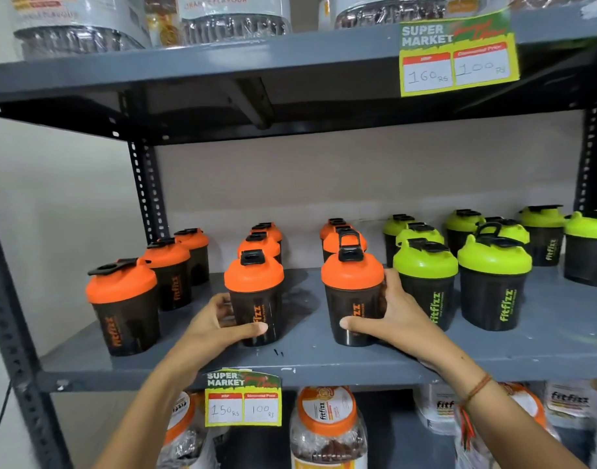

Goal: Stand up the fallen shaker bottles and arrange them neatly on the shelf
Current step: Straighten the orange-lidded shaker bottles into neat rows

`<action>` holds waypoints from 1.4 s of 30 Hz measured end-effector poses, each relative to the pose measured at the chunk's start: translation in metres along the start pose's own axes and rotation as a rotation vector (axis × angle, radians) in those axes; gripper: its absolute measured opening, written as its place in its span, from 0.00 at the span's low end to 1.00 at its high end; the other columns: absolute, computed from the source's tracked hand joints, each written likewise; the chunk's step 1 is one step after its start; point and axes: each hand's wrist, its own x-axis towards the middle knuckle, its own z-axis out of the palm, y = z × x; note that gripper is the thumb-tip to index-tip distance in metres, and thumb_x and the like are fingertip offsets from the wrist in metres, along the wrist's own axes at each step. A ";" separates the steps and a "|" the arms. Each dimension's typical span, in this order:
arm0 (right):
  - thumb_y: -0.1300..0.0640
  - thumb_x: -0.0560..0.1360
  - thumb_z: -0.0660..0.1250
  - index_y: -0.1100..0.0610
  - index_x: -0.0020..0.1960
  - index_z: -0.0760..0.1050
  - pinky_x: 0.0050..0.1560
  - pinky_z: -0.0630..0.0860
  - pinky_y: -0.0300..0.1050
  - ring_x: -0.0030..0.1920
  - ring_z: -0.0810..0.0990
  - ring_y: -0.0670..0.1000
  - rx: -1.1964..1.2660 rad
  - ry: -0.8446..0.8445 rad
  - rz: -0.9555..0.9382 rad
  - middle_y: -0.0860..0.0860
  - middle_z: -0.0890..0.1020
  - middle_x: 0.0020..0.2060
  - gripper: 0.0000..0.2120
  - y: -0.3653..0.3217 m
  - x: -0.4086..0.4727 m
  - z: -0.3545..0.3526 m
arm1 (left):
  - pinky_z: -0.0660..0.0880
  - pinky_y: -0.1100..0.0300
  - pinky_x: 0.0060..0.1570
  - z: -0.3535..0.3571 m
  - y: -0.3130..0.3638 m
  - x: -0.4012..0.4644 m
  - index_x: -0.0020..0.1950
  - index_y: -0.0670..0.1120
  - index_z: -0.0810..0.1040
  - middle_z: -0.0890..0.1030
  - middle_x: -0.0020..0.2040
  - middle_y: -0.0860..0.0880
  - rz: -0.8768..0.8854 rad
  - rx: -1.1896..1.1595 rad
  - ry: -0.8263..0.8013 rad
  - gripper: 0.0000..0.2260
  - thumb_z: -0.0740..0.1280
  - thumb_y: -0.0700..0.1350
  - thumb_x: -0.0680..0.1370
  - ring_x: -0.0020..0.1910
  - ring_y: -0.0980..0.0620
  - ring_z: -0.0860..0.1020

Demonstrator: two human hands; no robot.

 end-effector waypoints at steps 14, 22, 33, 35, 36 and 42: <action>0.39 0.55 0.78 0.40 0.62 0.63 0.60 0.76 0.47 0.56 0.80 0.42 0.013 -0.015 0.033 0.40 0.81 0.56 0.40 0.005 -0.002 -0.005 | 0.73 0.58 0.55 -0.002 -0.006 0.001 0.62 0.55 0.71 0.80 0.59 0.52 0.020 -0.026 -0.022 0.37 0.81 0.56 0.56 0.58 0.55 0.78; 0.31 0.56 0.76 0.39 0.62 0.61 0.60 0.74 0.46 0.59 0.79 0.46 -0.072 -0.023 0.037 0.42 0.80 0.59 0.41 -0.006 -0.010 -0.007 | 0.74 0.56 0.58 -0.003 -0.006 0.000 0.60 0.57 0.73 0.81 0.57 0.52 0.024 -0.032 -0.027 0.37 0.81 0.58 0.53 0.56 0.57 0.80; 0.31 0.74 0.60 0.42 0.52 0.79 0.39 0.69 0.25 0.40 0.80 0.36 -0.241 0.576 -0.320 0.38 0.82 0.40 0.19 -0.060 -0.029 -0.057 | 0.71 0.57 0.59 -0.022 0.015 0.007 0.56 0.64 0.77 0.82 0.55 0.58 0.038 -0.273 -0.035 0.29 0.71 0.71 0.58 0.57 0.60 0.79; 0.38 0.76 0.63 0.45 0.53 0.79 0.39 0.70 0.30 0.39 0.79 0.39 -0.250 0.631 -0.397 0.41 0.82 0.40 0.14 -0.082 0.002 -0.072 | 0.72 0.56 0.58 -0.024 0.026 0.027 0.54 0.61 0.78 0.83 0.55 0.56 0.075 -0.345 0.066 0.26 0.71 0.70 0.60 0.56 0.58 0.79; 0.40 0.76 0.65 0.46 0.54 0.79 0.43 0.72 0.36 0.39 0.80 0.40 -0.289 0.598 -0.406 0.42 0.82 0.41 0.13 -0.092 0.023 -0.077 | 0.71 0.53 0.62 -0.025 0.031 0.040 0.55 0.59 0.78 0.82 0.57 0.55 0.077 -0.365 0.124 0.23 0.70 0.67 0.63 0.58 0.56 0.78; 0.41 0.74 0.71 0.52 0.68 0.74 0.56 0.70 0.42 0.61 0.78 0.55 -0.726 -0.026 -0.122 0.55 0.80 0.64 0.27 -0.104 0.149 -0.064 | 0.67 0.49 0.67 -0.023 0.041 0.103 0.72 0.46 0.65 0.69 0.70 0.44 -0.043 -0.191 0.074 0.37 0.77 0.47 0.66 0.67 0.45 0.71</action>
